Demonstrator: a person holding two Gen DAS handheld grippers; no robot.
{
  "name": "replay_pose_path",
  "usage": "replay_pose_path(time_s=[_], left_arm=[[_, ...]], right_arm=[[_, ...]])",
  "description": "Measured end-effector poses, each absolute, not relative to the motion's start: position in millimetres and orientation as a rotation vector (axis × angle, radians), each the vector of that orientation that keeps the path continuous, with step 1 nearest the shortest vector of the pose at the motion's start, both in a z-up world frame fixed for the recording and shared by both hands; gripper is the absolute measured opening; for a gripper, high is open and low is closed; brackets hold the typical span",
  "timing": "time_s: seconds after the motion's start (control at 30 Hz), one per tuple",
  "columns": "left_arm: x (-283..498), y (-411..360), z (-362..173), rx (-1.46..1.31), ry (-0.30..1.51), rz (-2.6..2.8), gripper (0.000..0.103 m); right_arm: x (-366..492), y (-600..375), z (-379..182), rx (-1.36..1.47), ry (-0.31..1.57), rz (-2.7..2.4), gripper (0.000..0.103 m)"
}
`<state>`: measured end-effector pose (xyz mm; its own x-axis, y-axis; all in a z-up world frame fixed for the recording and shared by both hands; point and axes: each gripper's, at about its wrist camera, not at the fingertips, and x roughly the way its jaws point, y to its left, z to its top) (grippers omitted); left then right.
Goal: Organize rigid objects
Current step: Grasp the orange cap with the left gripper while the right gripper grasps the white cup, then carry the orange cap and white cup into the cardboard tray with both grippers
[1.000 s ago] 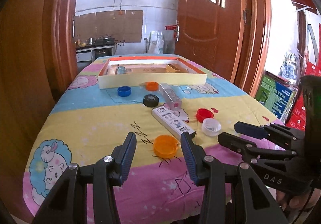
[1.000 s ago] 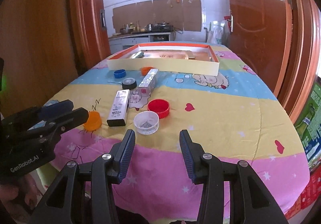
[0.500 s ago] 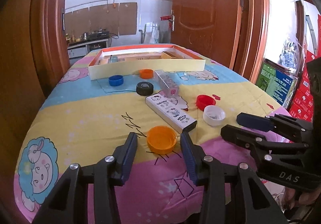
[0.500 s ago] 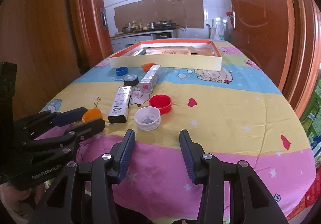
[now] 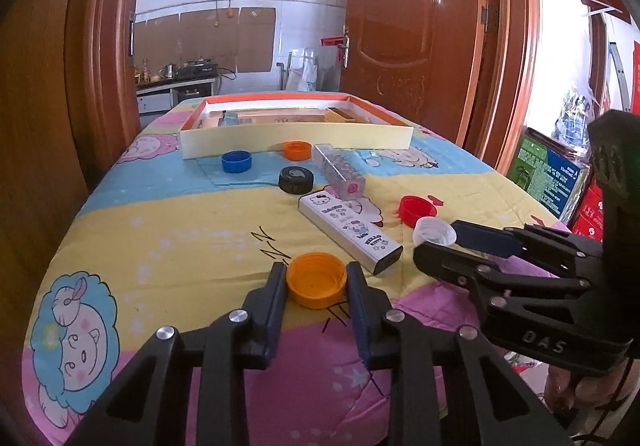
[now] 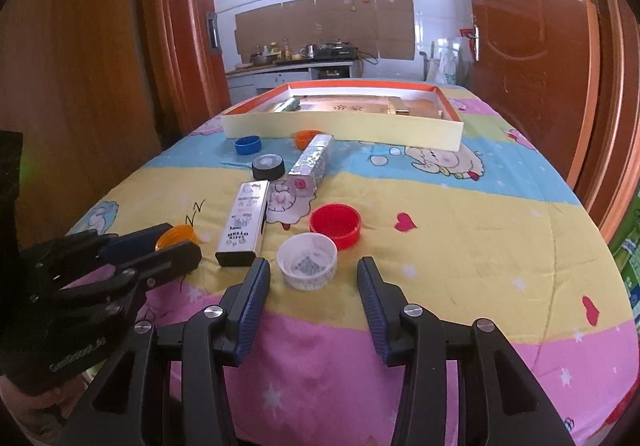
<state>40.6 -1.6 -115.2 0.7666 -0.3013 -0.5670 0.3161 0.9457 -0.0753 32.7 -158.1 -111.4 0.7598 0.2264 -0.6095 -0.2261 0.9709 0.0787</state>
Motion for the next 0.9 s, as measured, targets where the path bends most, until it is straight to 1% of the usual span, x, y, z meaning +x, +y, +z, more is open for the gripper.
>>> replay_pose_path(time_s=[0.07, 0.17, 0.63, 0.9], left_arm=[[40, -1, -115, 0.021, 0.612, -0.332, 0.030], [40, 0, -115, 0.023, 0.611, -0.330, 0.030], [37, 8, -106, 0.001, 0.601, -0.320, 0.030], [39, 9, -88, 0.010, 0.566, -0.300, 0.030]], right_arm=[[36, -155, -111, -0.016, 0.663, 0.238, 0.035], [38, -155, -111, -0.019, 0.666, 0.238, 0.031], [32, -161, -107, 0.032, 0.662, 0.245, 0.030], [26, -165, -88, 0.032, 0.615, 0.250, 0.031]])
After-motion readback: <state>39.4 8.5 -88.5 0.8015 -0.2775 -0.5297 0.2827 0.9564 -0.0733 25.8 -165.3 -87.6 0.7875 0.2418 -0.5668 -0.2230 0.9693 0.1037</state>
